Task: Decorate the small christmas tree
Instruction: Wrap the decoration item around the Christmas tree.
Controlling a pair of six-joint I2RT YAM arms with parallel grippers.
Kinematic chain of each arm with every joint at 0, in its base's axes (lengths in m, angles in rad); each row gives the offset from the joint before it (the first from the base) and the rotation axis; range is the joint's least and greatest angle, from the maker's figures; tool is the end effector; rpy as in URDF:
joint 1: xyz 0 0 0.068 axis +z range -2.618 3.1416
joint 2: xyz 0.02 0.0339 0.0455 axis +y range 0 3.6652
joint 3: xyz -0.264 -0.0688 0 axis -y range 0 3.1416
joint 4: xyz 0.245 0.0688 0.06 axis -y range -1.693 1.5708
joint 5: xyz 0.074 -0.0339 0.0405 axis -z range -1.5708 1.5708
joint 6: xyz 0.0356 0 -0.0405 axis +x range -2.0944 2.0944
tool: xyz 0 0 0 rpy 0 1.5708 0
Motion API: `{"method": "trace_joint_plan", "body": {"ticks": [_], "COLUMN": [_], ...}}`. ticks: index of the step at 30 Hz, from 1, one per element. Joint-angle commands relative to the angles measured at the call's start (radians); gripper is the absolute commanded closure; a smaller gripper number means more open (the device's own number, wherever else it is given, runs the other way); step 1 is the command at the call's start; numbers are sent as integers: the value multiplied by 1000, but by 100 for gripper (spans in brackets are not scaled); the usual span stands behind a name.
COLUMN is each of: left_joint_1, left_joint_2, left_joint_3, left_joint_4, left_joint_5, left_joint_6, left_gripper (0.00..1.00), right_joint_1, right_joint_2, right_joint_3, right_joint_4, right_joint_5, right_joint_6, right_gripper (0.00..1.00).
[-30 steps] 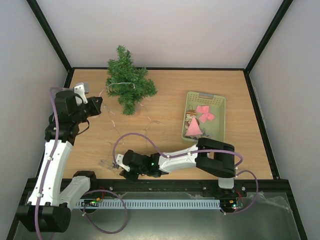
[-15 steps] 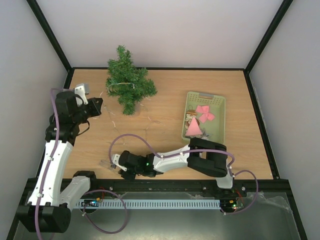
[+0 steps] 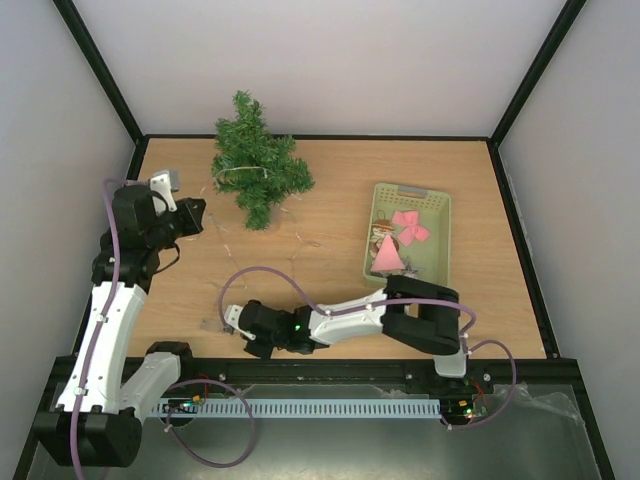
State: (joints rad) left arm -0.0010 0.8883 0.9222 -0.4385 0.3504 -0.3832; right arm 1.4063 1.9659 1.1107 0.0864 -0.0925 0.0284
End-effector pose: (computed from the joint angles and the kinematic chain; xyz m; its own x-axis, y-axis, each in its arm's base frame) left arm 0.1951 -0.0124 0.3443 -0.4834 -0.3507 -0.8021 0.1464 0.8710 -0.4690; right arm 0.0633 0.4014 0.1355 -0.1420 -0.6828 -0.7166 -0.9895 0.1170 0.0846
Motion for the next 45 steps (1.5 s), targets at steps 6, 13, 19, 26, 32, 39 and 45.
{"method": "trace_joint_plan", "body": {"ticks": [6, 13, 19, 26, 32, 39, 45], "left_joint_1": [6, 6, 6, 6, 6, 6, 6], "left_joint_2": [-28, -28, -47, -90, -175, -245, -210], "left_joint_3": [18, 3, 20, 105, 201, 145, 109], "left_joint_4": [-34, -37, -69, -136, -110, -91, -162], "left_joint_5": [-80, -89, -119, -210, -243, -38, -50], "left_joint_6": [45, 37, 27, 40, 60, -20, 9], "left_gripper": [98, 98, 98, 98, 98, 98, 98], "right_joint_1": [5, 5, 5, 5, 4, -45, -116], "right_joint_2": [-405, -650, -831, -995, -998, -985, -874], "right_joint_3": [-141, -226, -216, -222, -231, -440, -540], "right_joint_4": [-47, -53, -148, -265, -429, -329, -102], "right_joint_5": [168, 308, 538, 828, 933, 936, 660], "right_joint_6": [9, 36, 124, 216, 352, 481, 446], "right_gripper": [98, 98, 98, 98, 98, 98, 98]}}
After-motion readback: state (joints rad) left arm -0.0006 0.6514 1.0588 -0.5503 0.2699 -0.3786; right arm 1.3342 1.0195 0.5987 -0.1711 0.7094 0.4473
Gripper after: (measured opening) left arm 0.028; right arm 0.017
